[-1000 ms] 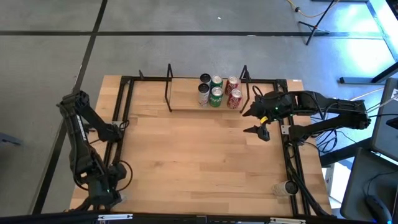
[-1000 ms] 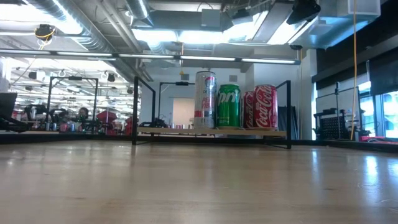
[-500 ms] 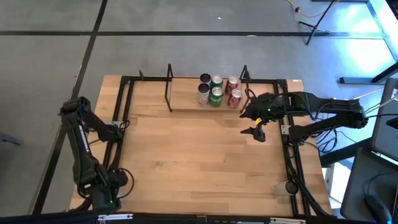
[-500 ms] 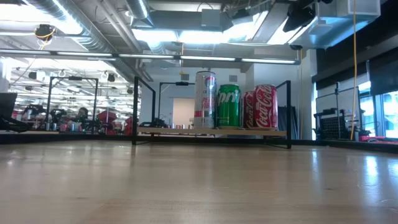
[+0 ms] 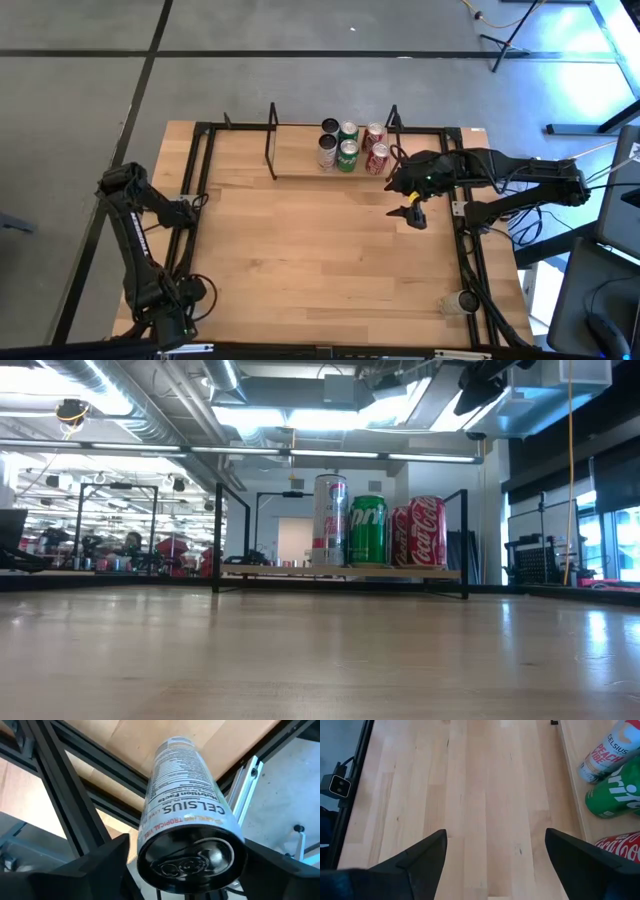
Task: Place canned beverage on shelf
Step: Put the left white yellow soda can on the shelf
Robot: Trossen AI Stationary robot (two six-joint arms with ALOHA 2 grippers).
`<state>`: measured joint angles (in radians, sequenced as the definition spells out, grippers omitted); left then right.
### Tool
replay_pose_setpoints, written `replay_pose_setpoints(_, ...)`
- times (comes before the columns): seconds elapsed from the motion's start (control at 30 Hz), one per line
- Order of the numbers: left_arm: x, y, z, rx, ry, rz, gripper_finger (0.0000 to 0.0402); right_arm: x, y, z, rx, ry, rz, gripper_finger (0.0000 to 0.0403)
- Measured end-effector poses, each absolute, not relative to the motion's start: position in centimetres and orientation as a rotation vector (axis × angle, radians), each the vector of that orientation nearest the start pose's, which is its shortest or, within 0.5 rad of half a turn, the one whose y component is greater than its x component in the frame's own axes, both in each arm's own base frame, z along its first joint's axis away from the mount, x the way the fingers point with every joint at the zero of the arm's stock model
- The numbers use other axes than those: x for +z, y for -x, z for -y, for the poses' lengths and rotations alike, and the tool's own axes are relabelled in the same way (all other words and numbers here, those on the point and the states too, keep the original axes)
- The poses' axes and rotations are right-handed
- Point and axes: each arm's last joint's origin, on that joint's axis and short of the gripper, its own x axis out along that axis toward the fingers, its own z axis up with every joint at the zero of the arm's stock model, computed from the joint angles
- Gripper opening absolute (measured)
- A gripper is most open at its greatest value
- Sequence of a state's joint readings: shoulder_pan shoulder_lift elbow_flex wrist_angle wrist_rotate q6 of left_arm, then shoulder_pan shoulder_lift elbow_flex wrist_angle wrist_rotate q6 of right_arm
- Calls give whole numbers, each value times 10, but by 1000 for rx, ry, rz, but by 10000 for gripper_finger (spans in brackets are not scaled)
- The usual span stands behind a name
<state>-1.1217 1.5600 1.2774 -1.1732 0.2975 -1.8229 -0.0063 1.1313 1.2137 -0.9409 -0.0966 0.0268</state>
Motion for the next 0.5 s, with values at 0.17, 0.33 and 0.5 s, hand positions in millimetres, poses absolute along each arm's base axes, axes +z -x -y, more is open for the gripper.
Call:
replay_pose_setpoints(0.17,262,-122,252,469,704,-1749,240,349,-210,-1,76,-64,-859,321)
replay_pose_setpoints(0.33,265,-135,243,501,761,-1713,218,349,-210,-1,76,-64,-864,321)
replay_pose_setpoints(0.5,295,-166,219,505,866,-1532,218,349,-209,-2,67,-95,-863,321)
